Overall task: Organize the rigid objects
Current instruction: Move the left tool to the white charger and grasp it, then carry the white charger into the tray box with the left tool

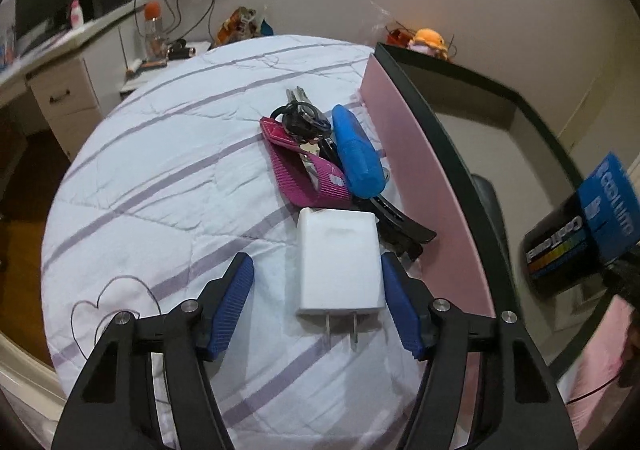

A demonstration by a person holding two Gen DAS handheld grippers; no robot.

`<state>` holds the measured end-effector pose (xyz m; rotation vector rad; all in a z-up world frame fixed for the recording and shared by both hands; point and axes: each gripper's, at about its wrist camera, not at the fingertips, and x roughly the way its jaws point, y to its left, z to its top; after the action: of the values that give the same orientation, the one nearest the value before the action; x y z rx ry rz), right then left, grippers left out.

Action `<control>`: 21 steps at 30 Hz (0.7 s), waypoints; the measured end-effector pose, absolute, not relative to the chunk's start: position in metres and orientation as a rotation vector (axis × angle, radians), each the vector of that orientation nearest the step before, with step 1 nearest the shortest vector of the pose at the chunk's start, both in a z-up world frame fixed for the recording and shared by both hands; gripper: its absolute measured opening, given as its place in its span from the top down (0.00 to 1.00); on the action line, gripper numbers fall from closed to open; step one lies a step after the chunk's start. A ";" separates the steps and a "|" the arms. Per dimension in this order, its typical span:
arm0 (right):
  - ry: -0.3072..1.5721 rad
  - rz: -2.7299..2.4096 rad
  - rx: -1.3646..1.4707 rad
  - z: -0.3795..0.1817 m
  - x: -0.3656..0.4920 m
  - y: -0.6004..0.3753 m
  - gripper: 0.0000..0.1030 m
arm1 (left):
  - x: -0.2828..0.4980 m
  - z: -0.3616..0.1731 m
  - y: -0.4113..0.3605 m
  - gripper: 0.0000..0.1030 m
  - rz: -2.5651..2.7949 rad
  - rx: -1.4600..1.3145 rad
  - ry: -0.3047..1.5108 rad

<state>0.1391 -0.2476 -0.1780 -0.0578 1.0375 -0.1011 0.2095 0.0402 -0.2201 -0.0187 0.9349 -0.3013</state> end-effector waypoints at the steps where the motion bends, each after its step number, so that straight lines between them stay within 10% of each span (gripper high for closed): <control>1: 1.038 -0.101 -0.059 -0.178 0.138 -0.246 0.79 | 0.210 -0.221 0.038 0.37 -0.294 -0.003 0.933; 5: 1.038 -0.102 -0.059 -0.178 0.138 -0.245 0.79 | 0.212 -0.220 0.038 0.60 -0.284 0.017 0.913; 21: 1.038 -0.104 -0.059 -0.179 0.138 -0.244 0.79 | 0.164 -0.219 0.073 0.60 -0.224 0.039 0.939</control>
<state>0.1384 -0.2443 -0.1790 -0.0586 1.0377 -0.1040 0.1640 0.0728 -0.2190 0.0389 0.9391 -0.2238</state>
